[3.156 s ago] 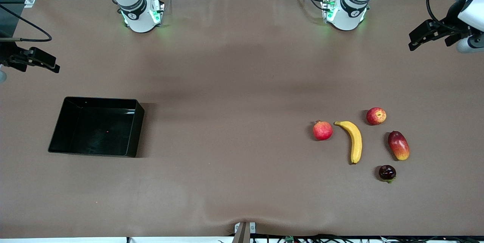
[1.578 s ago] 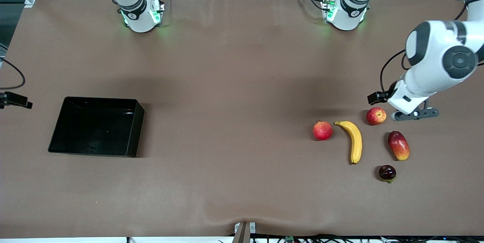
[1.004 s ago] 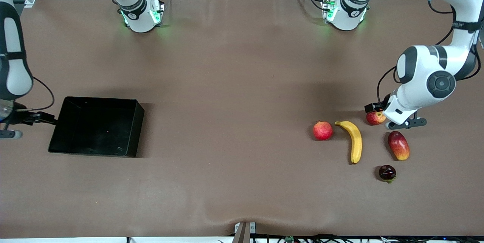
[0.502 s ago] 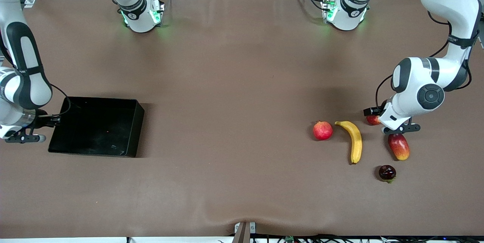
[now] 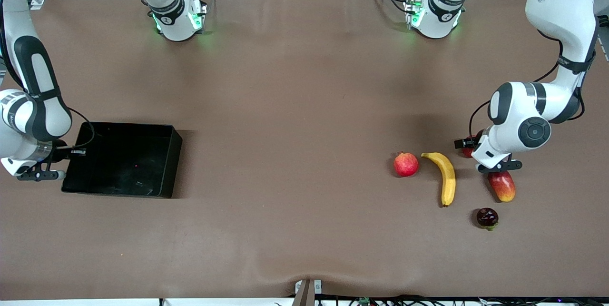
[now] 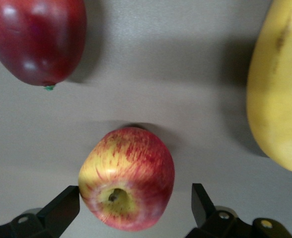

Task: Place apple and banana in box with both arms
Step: 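Grasp the apple with the left gripper while the right gripper grips the tray, then lift the apple with the left gripper while the right gripper drags the tray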

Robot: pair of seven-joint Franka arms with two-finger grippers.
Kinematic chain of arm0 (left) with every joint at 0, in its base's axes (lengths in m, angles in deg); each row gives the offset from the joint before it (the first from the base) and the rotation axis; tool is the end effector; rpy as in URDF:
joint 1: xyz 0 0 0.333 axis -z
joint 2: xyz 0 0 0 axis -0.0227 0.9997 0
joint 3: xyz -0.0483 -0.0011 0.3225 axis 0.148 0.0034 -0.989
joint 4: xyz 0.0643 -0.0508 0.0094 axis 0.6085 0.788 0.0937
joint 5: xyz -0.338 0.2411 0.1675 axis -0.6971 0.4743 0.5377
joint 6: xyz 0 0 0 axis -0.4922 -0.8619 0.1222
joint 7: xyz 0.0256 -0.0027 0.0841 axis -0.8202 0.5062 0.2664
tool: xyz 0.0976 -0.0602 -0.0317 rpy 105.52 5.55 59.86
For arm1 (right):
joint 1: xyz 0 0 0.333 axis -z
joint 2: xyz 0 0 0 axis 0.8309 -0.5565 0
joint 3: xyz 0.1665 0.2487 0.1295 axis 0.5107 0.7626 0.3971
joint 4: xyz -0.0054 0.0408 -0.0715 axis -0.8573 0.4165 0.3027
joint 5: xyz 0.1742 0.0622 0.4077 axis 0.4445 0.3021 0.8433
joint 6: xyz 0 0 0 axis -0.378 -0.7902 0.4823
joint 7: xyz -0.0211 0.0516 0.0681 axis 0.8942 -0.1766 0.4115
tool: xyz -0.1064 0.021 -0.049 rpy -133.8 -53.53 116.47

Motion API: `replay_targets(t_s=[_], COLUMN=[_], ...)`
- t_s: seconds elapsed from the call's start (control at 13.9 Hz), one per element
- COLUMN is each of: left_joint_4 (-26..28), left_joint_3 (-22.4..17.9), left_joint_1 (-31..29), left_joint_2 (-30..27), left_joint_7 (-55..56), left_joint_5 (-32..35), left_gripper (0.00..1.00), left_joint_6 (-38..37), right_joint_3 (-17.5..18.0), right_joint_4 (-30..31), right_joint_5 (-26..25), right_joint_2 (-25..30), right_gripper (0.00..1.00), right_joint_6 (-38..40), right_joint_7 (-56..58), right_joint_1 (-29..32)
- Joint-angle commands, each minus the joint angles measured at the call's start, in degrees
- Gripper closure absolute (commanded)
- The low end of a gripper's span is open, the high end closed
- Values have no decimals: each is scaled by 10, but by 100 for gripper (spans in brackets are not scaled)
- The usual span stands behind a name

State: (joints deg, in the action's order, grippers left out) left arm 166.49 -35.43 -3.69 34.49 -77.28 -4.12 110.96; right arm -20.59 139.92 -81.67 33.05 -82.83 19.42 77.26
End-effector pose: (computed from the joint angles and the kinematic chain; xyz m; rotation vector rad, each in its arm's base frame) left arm 0.6121 0.0183 0.1600 -2.9992 -0.1304 0.3375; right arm 0.6363 -0.2615 0.1723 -3.1001 -0.0248 0.1745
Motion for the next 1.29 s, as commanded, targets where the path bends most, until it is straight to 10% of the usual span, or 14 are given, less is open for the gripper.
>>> replay_targets(t_s=[0.0,0.14,0.57,1.22], left_joint_4=[-10,-12,-34,-239], left_joint_3=[4,4,21,127], left_joint_1=[-4,-5,0,1], left_joint_2=[14,9,-76,-116], left_joint_7=[-1,-1,0,11], left_joint_5=[8,7,0,-5], left_gripper=[68,100,100,100], left_joint_6=[2,2,-56,-346], right_joint_3=[9,26,90,228], right_joint_4=[-18,-20,-30,-18], right_joint_5=[-2,-2,4,22], right_joint_2=[9,28,79,87], right_gripper=[100,100,100,100], right_joint_6=[11,18,62,100], right_joint_7=[31,50,43,-165], right_joint_1=[0,7,-2,-74])
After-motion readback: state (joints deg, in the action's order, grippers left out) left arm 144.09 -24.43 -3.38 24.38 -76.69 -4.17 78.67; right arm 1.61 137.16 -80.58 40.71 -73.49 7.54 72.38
